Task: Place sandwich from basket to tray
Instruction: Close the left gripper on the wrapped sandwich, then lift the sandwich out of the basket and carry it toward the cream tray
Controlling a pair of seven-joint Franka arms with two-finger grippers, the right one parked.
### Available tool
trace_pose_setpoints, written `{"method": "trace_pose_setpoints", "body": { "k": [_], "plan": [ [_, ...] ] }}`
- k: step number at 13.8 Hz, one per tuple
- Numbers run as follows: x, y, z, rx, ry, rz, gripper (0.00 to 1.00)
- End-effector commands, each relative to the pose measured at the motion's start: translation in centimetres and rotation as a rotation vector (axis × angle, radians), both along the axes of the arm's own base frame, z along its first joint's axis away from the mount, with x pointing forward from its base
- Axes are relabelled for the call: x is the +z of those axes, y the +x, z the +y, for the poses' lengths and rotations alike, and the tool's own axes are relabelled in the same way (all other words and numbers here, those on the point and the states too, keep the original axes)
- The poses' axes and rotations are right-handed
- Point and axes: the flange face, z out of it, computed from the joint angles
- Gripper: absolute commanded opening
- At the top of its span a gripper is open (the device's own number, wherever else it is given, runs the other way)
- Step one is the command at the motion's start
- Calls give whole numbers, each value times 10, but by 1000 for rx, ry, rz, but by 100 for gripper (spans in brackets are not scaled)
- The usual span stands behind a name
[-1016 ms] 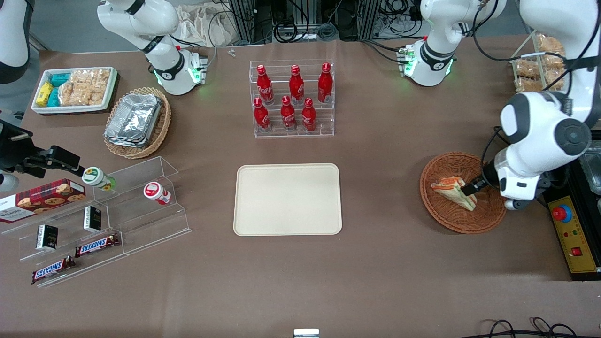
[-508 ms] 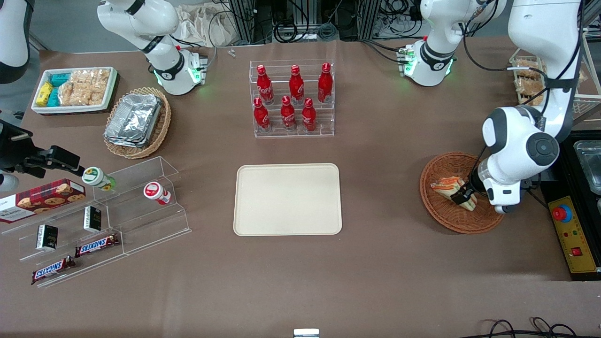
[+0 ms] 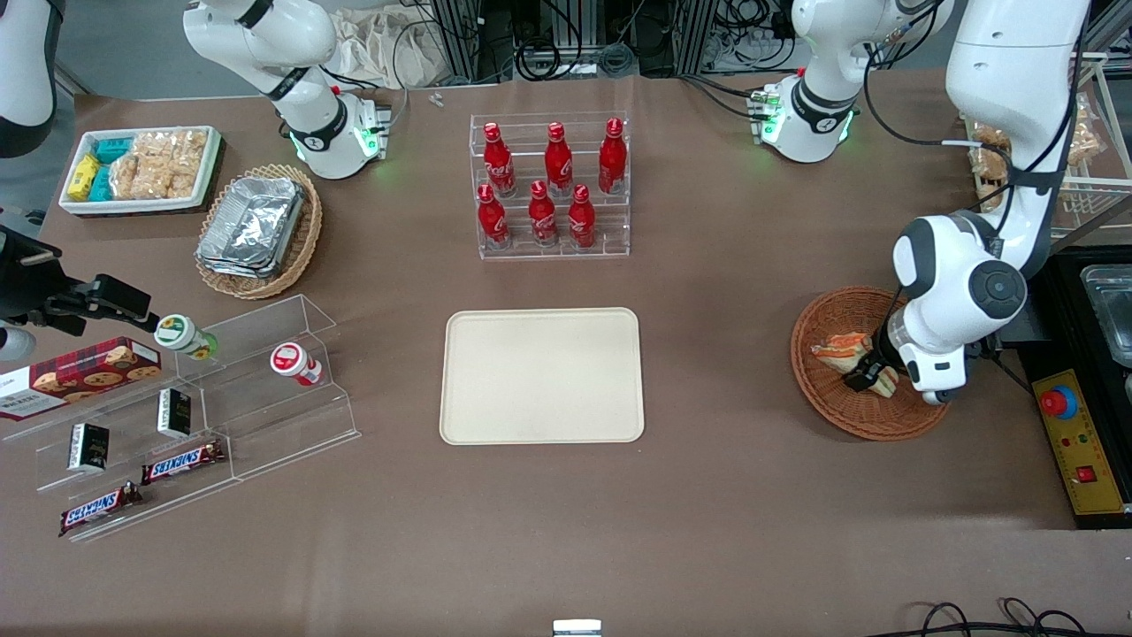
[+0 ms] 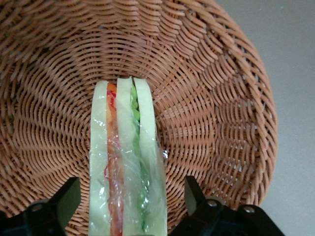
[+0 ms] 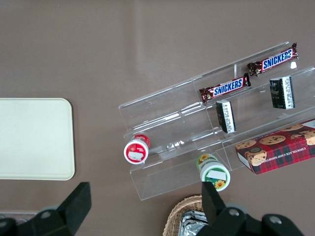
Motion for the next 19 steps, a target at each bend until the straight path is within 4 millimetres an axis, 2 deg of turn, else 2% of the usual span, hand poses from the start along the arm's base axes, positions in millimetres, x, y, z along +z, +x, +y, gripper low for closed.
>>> {"method": "trace_pose_setpoints", "body": {
  "k": [1,4,5,7,11,13,14,17,19],
  "plan": [
    [3,-2,-1,50,6,-35,64],
    [16,1,-3,82,8,-48,10],
    [27,2,-4,86,6,-52,0],
    [57,9,-5,85,3,-20,0],
    [128,24,-12,68,-3,58,0],
    [165,32,-40,25,-7,105,0],
    [177,34,-52,2,-6,125,0],
    [194,30,-98,-62,-14,118,0],
    [195,24,-135,-148,-19,123,0]
  ]
}}
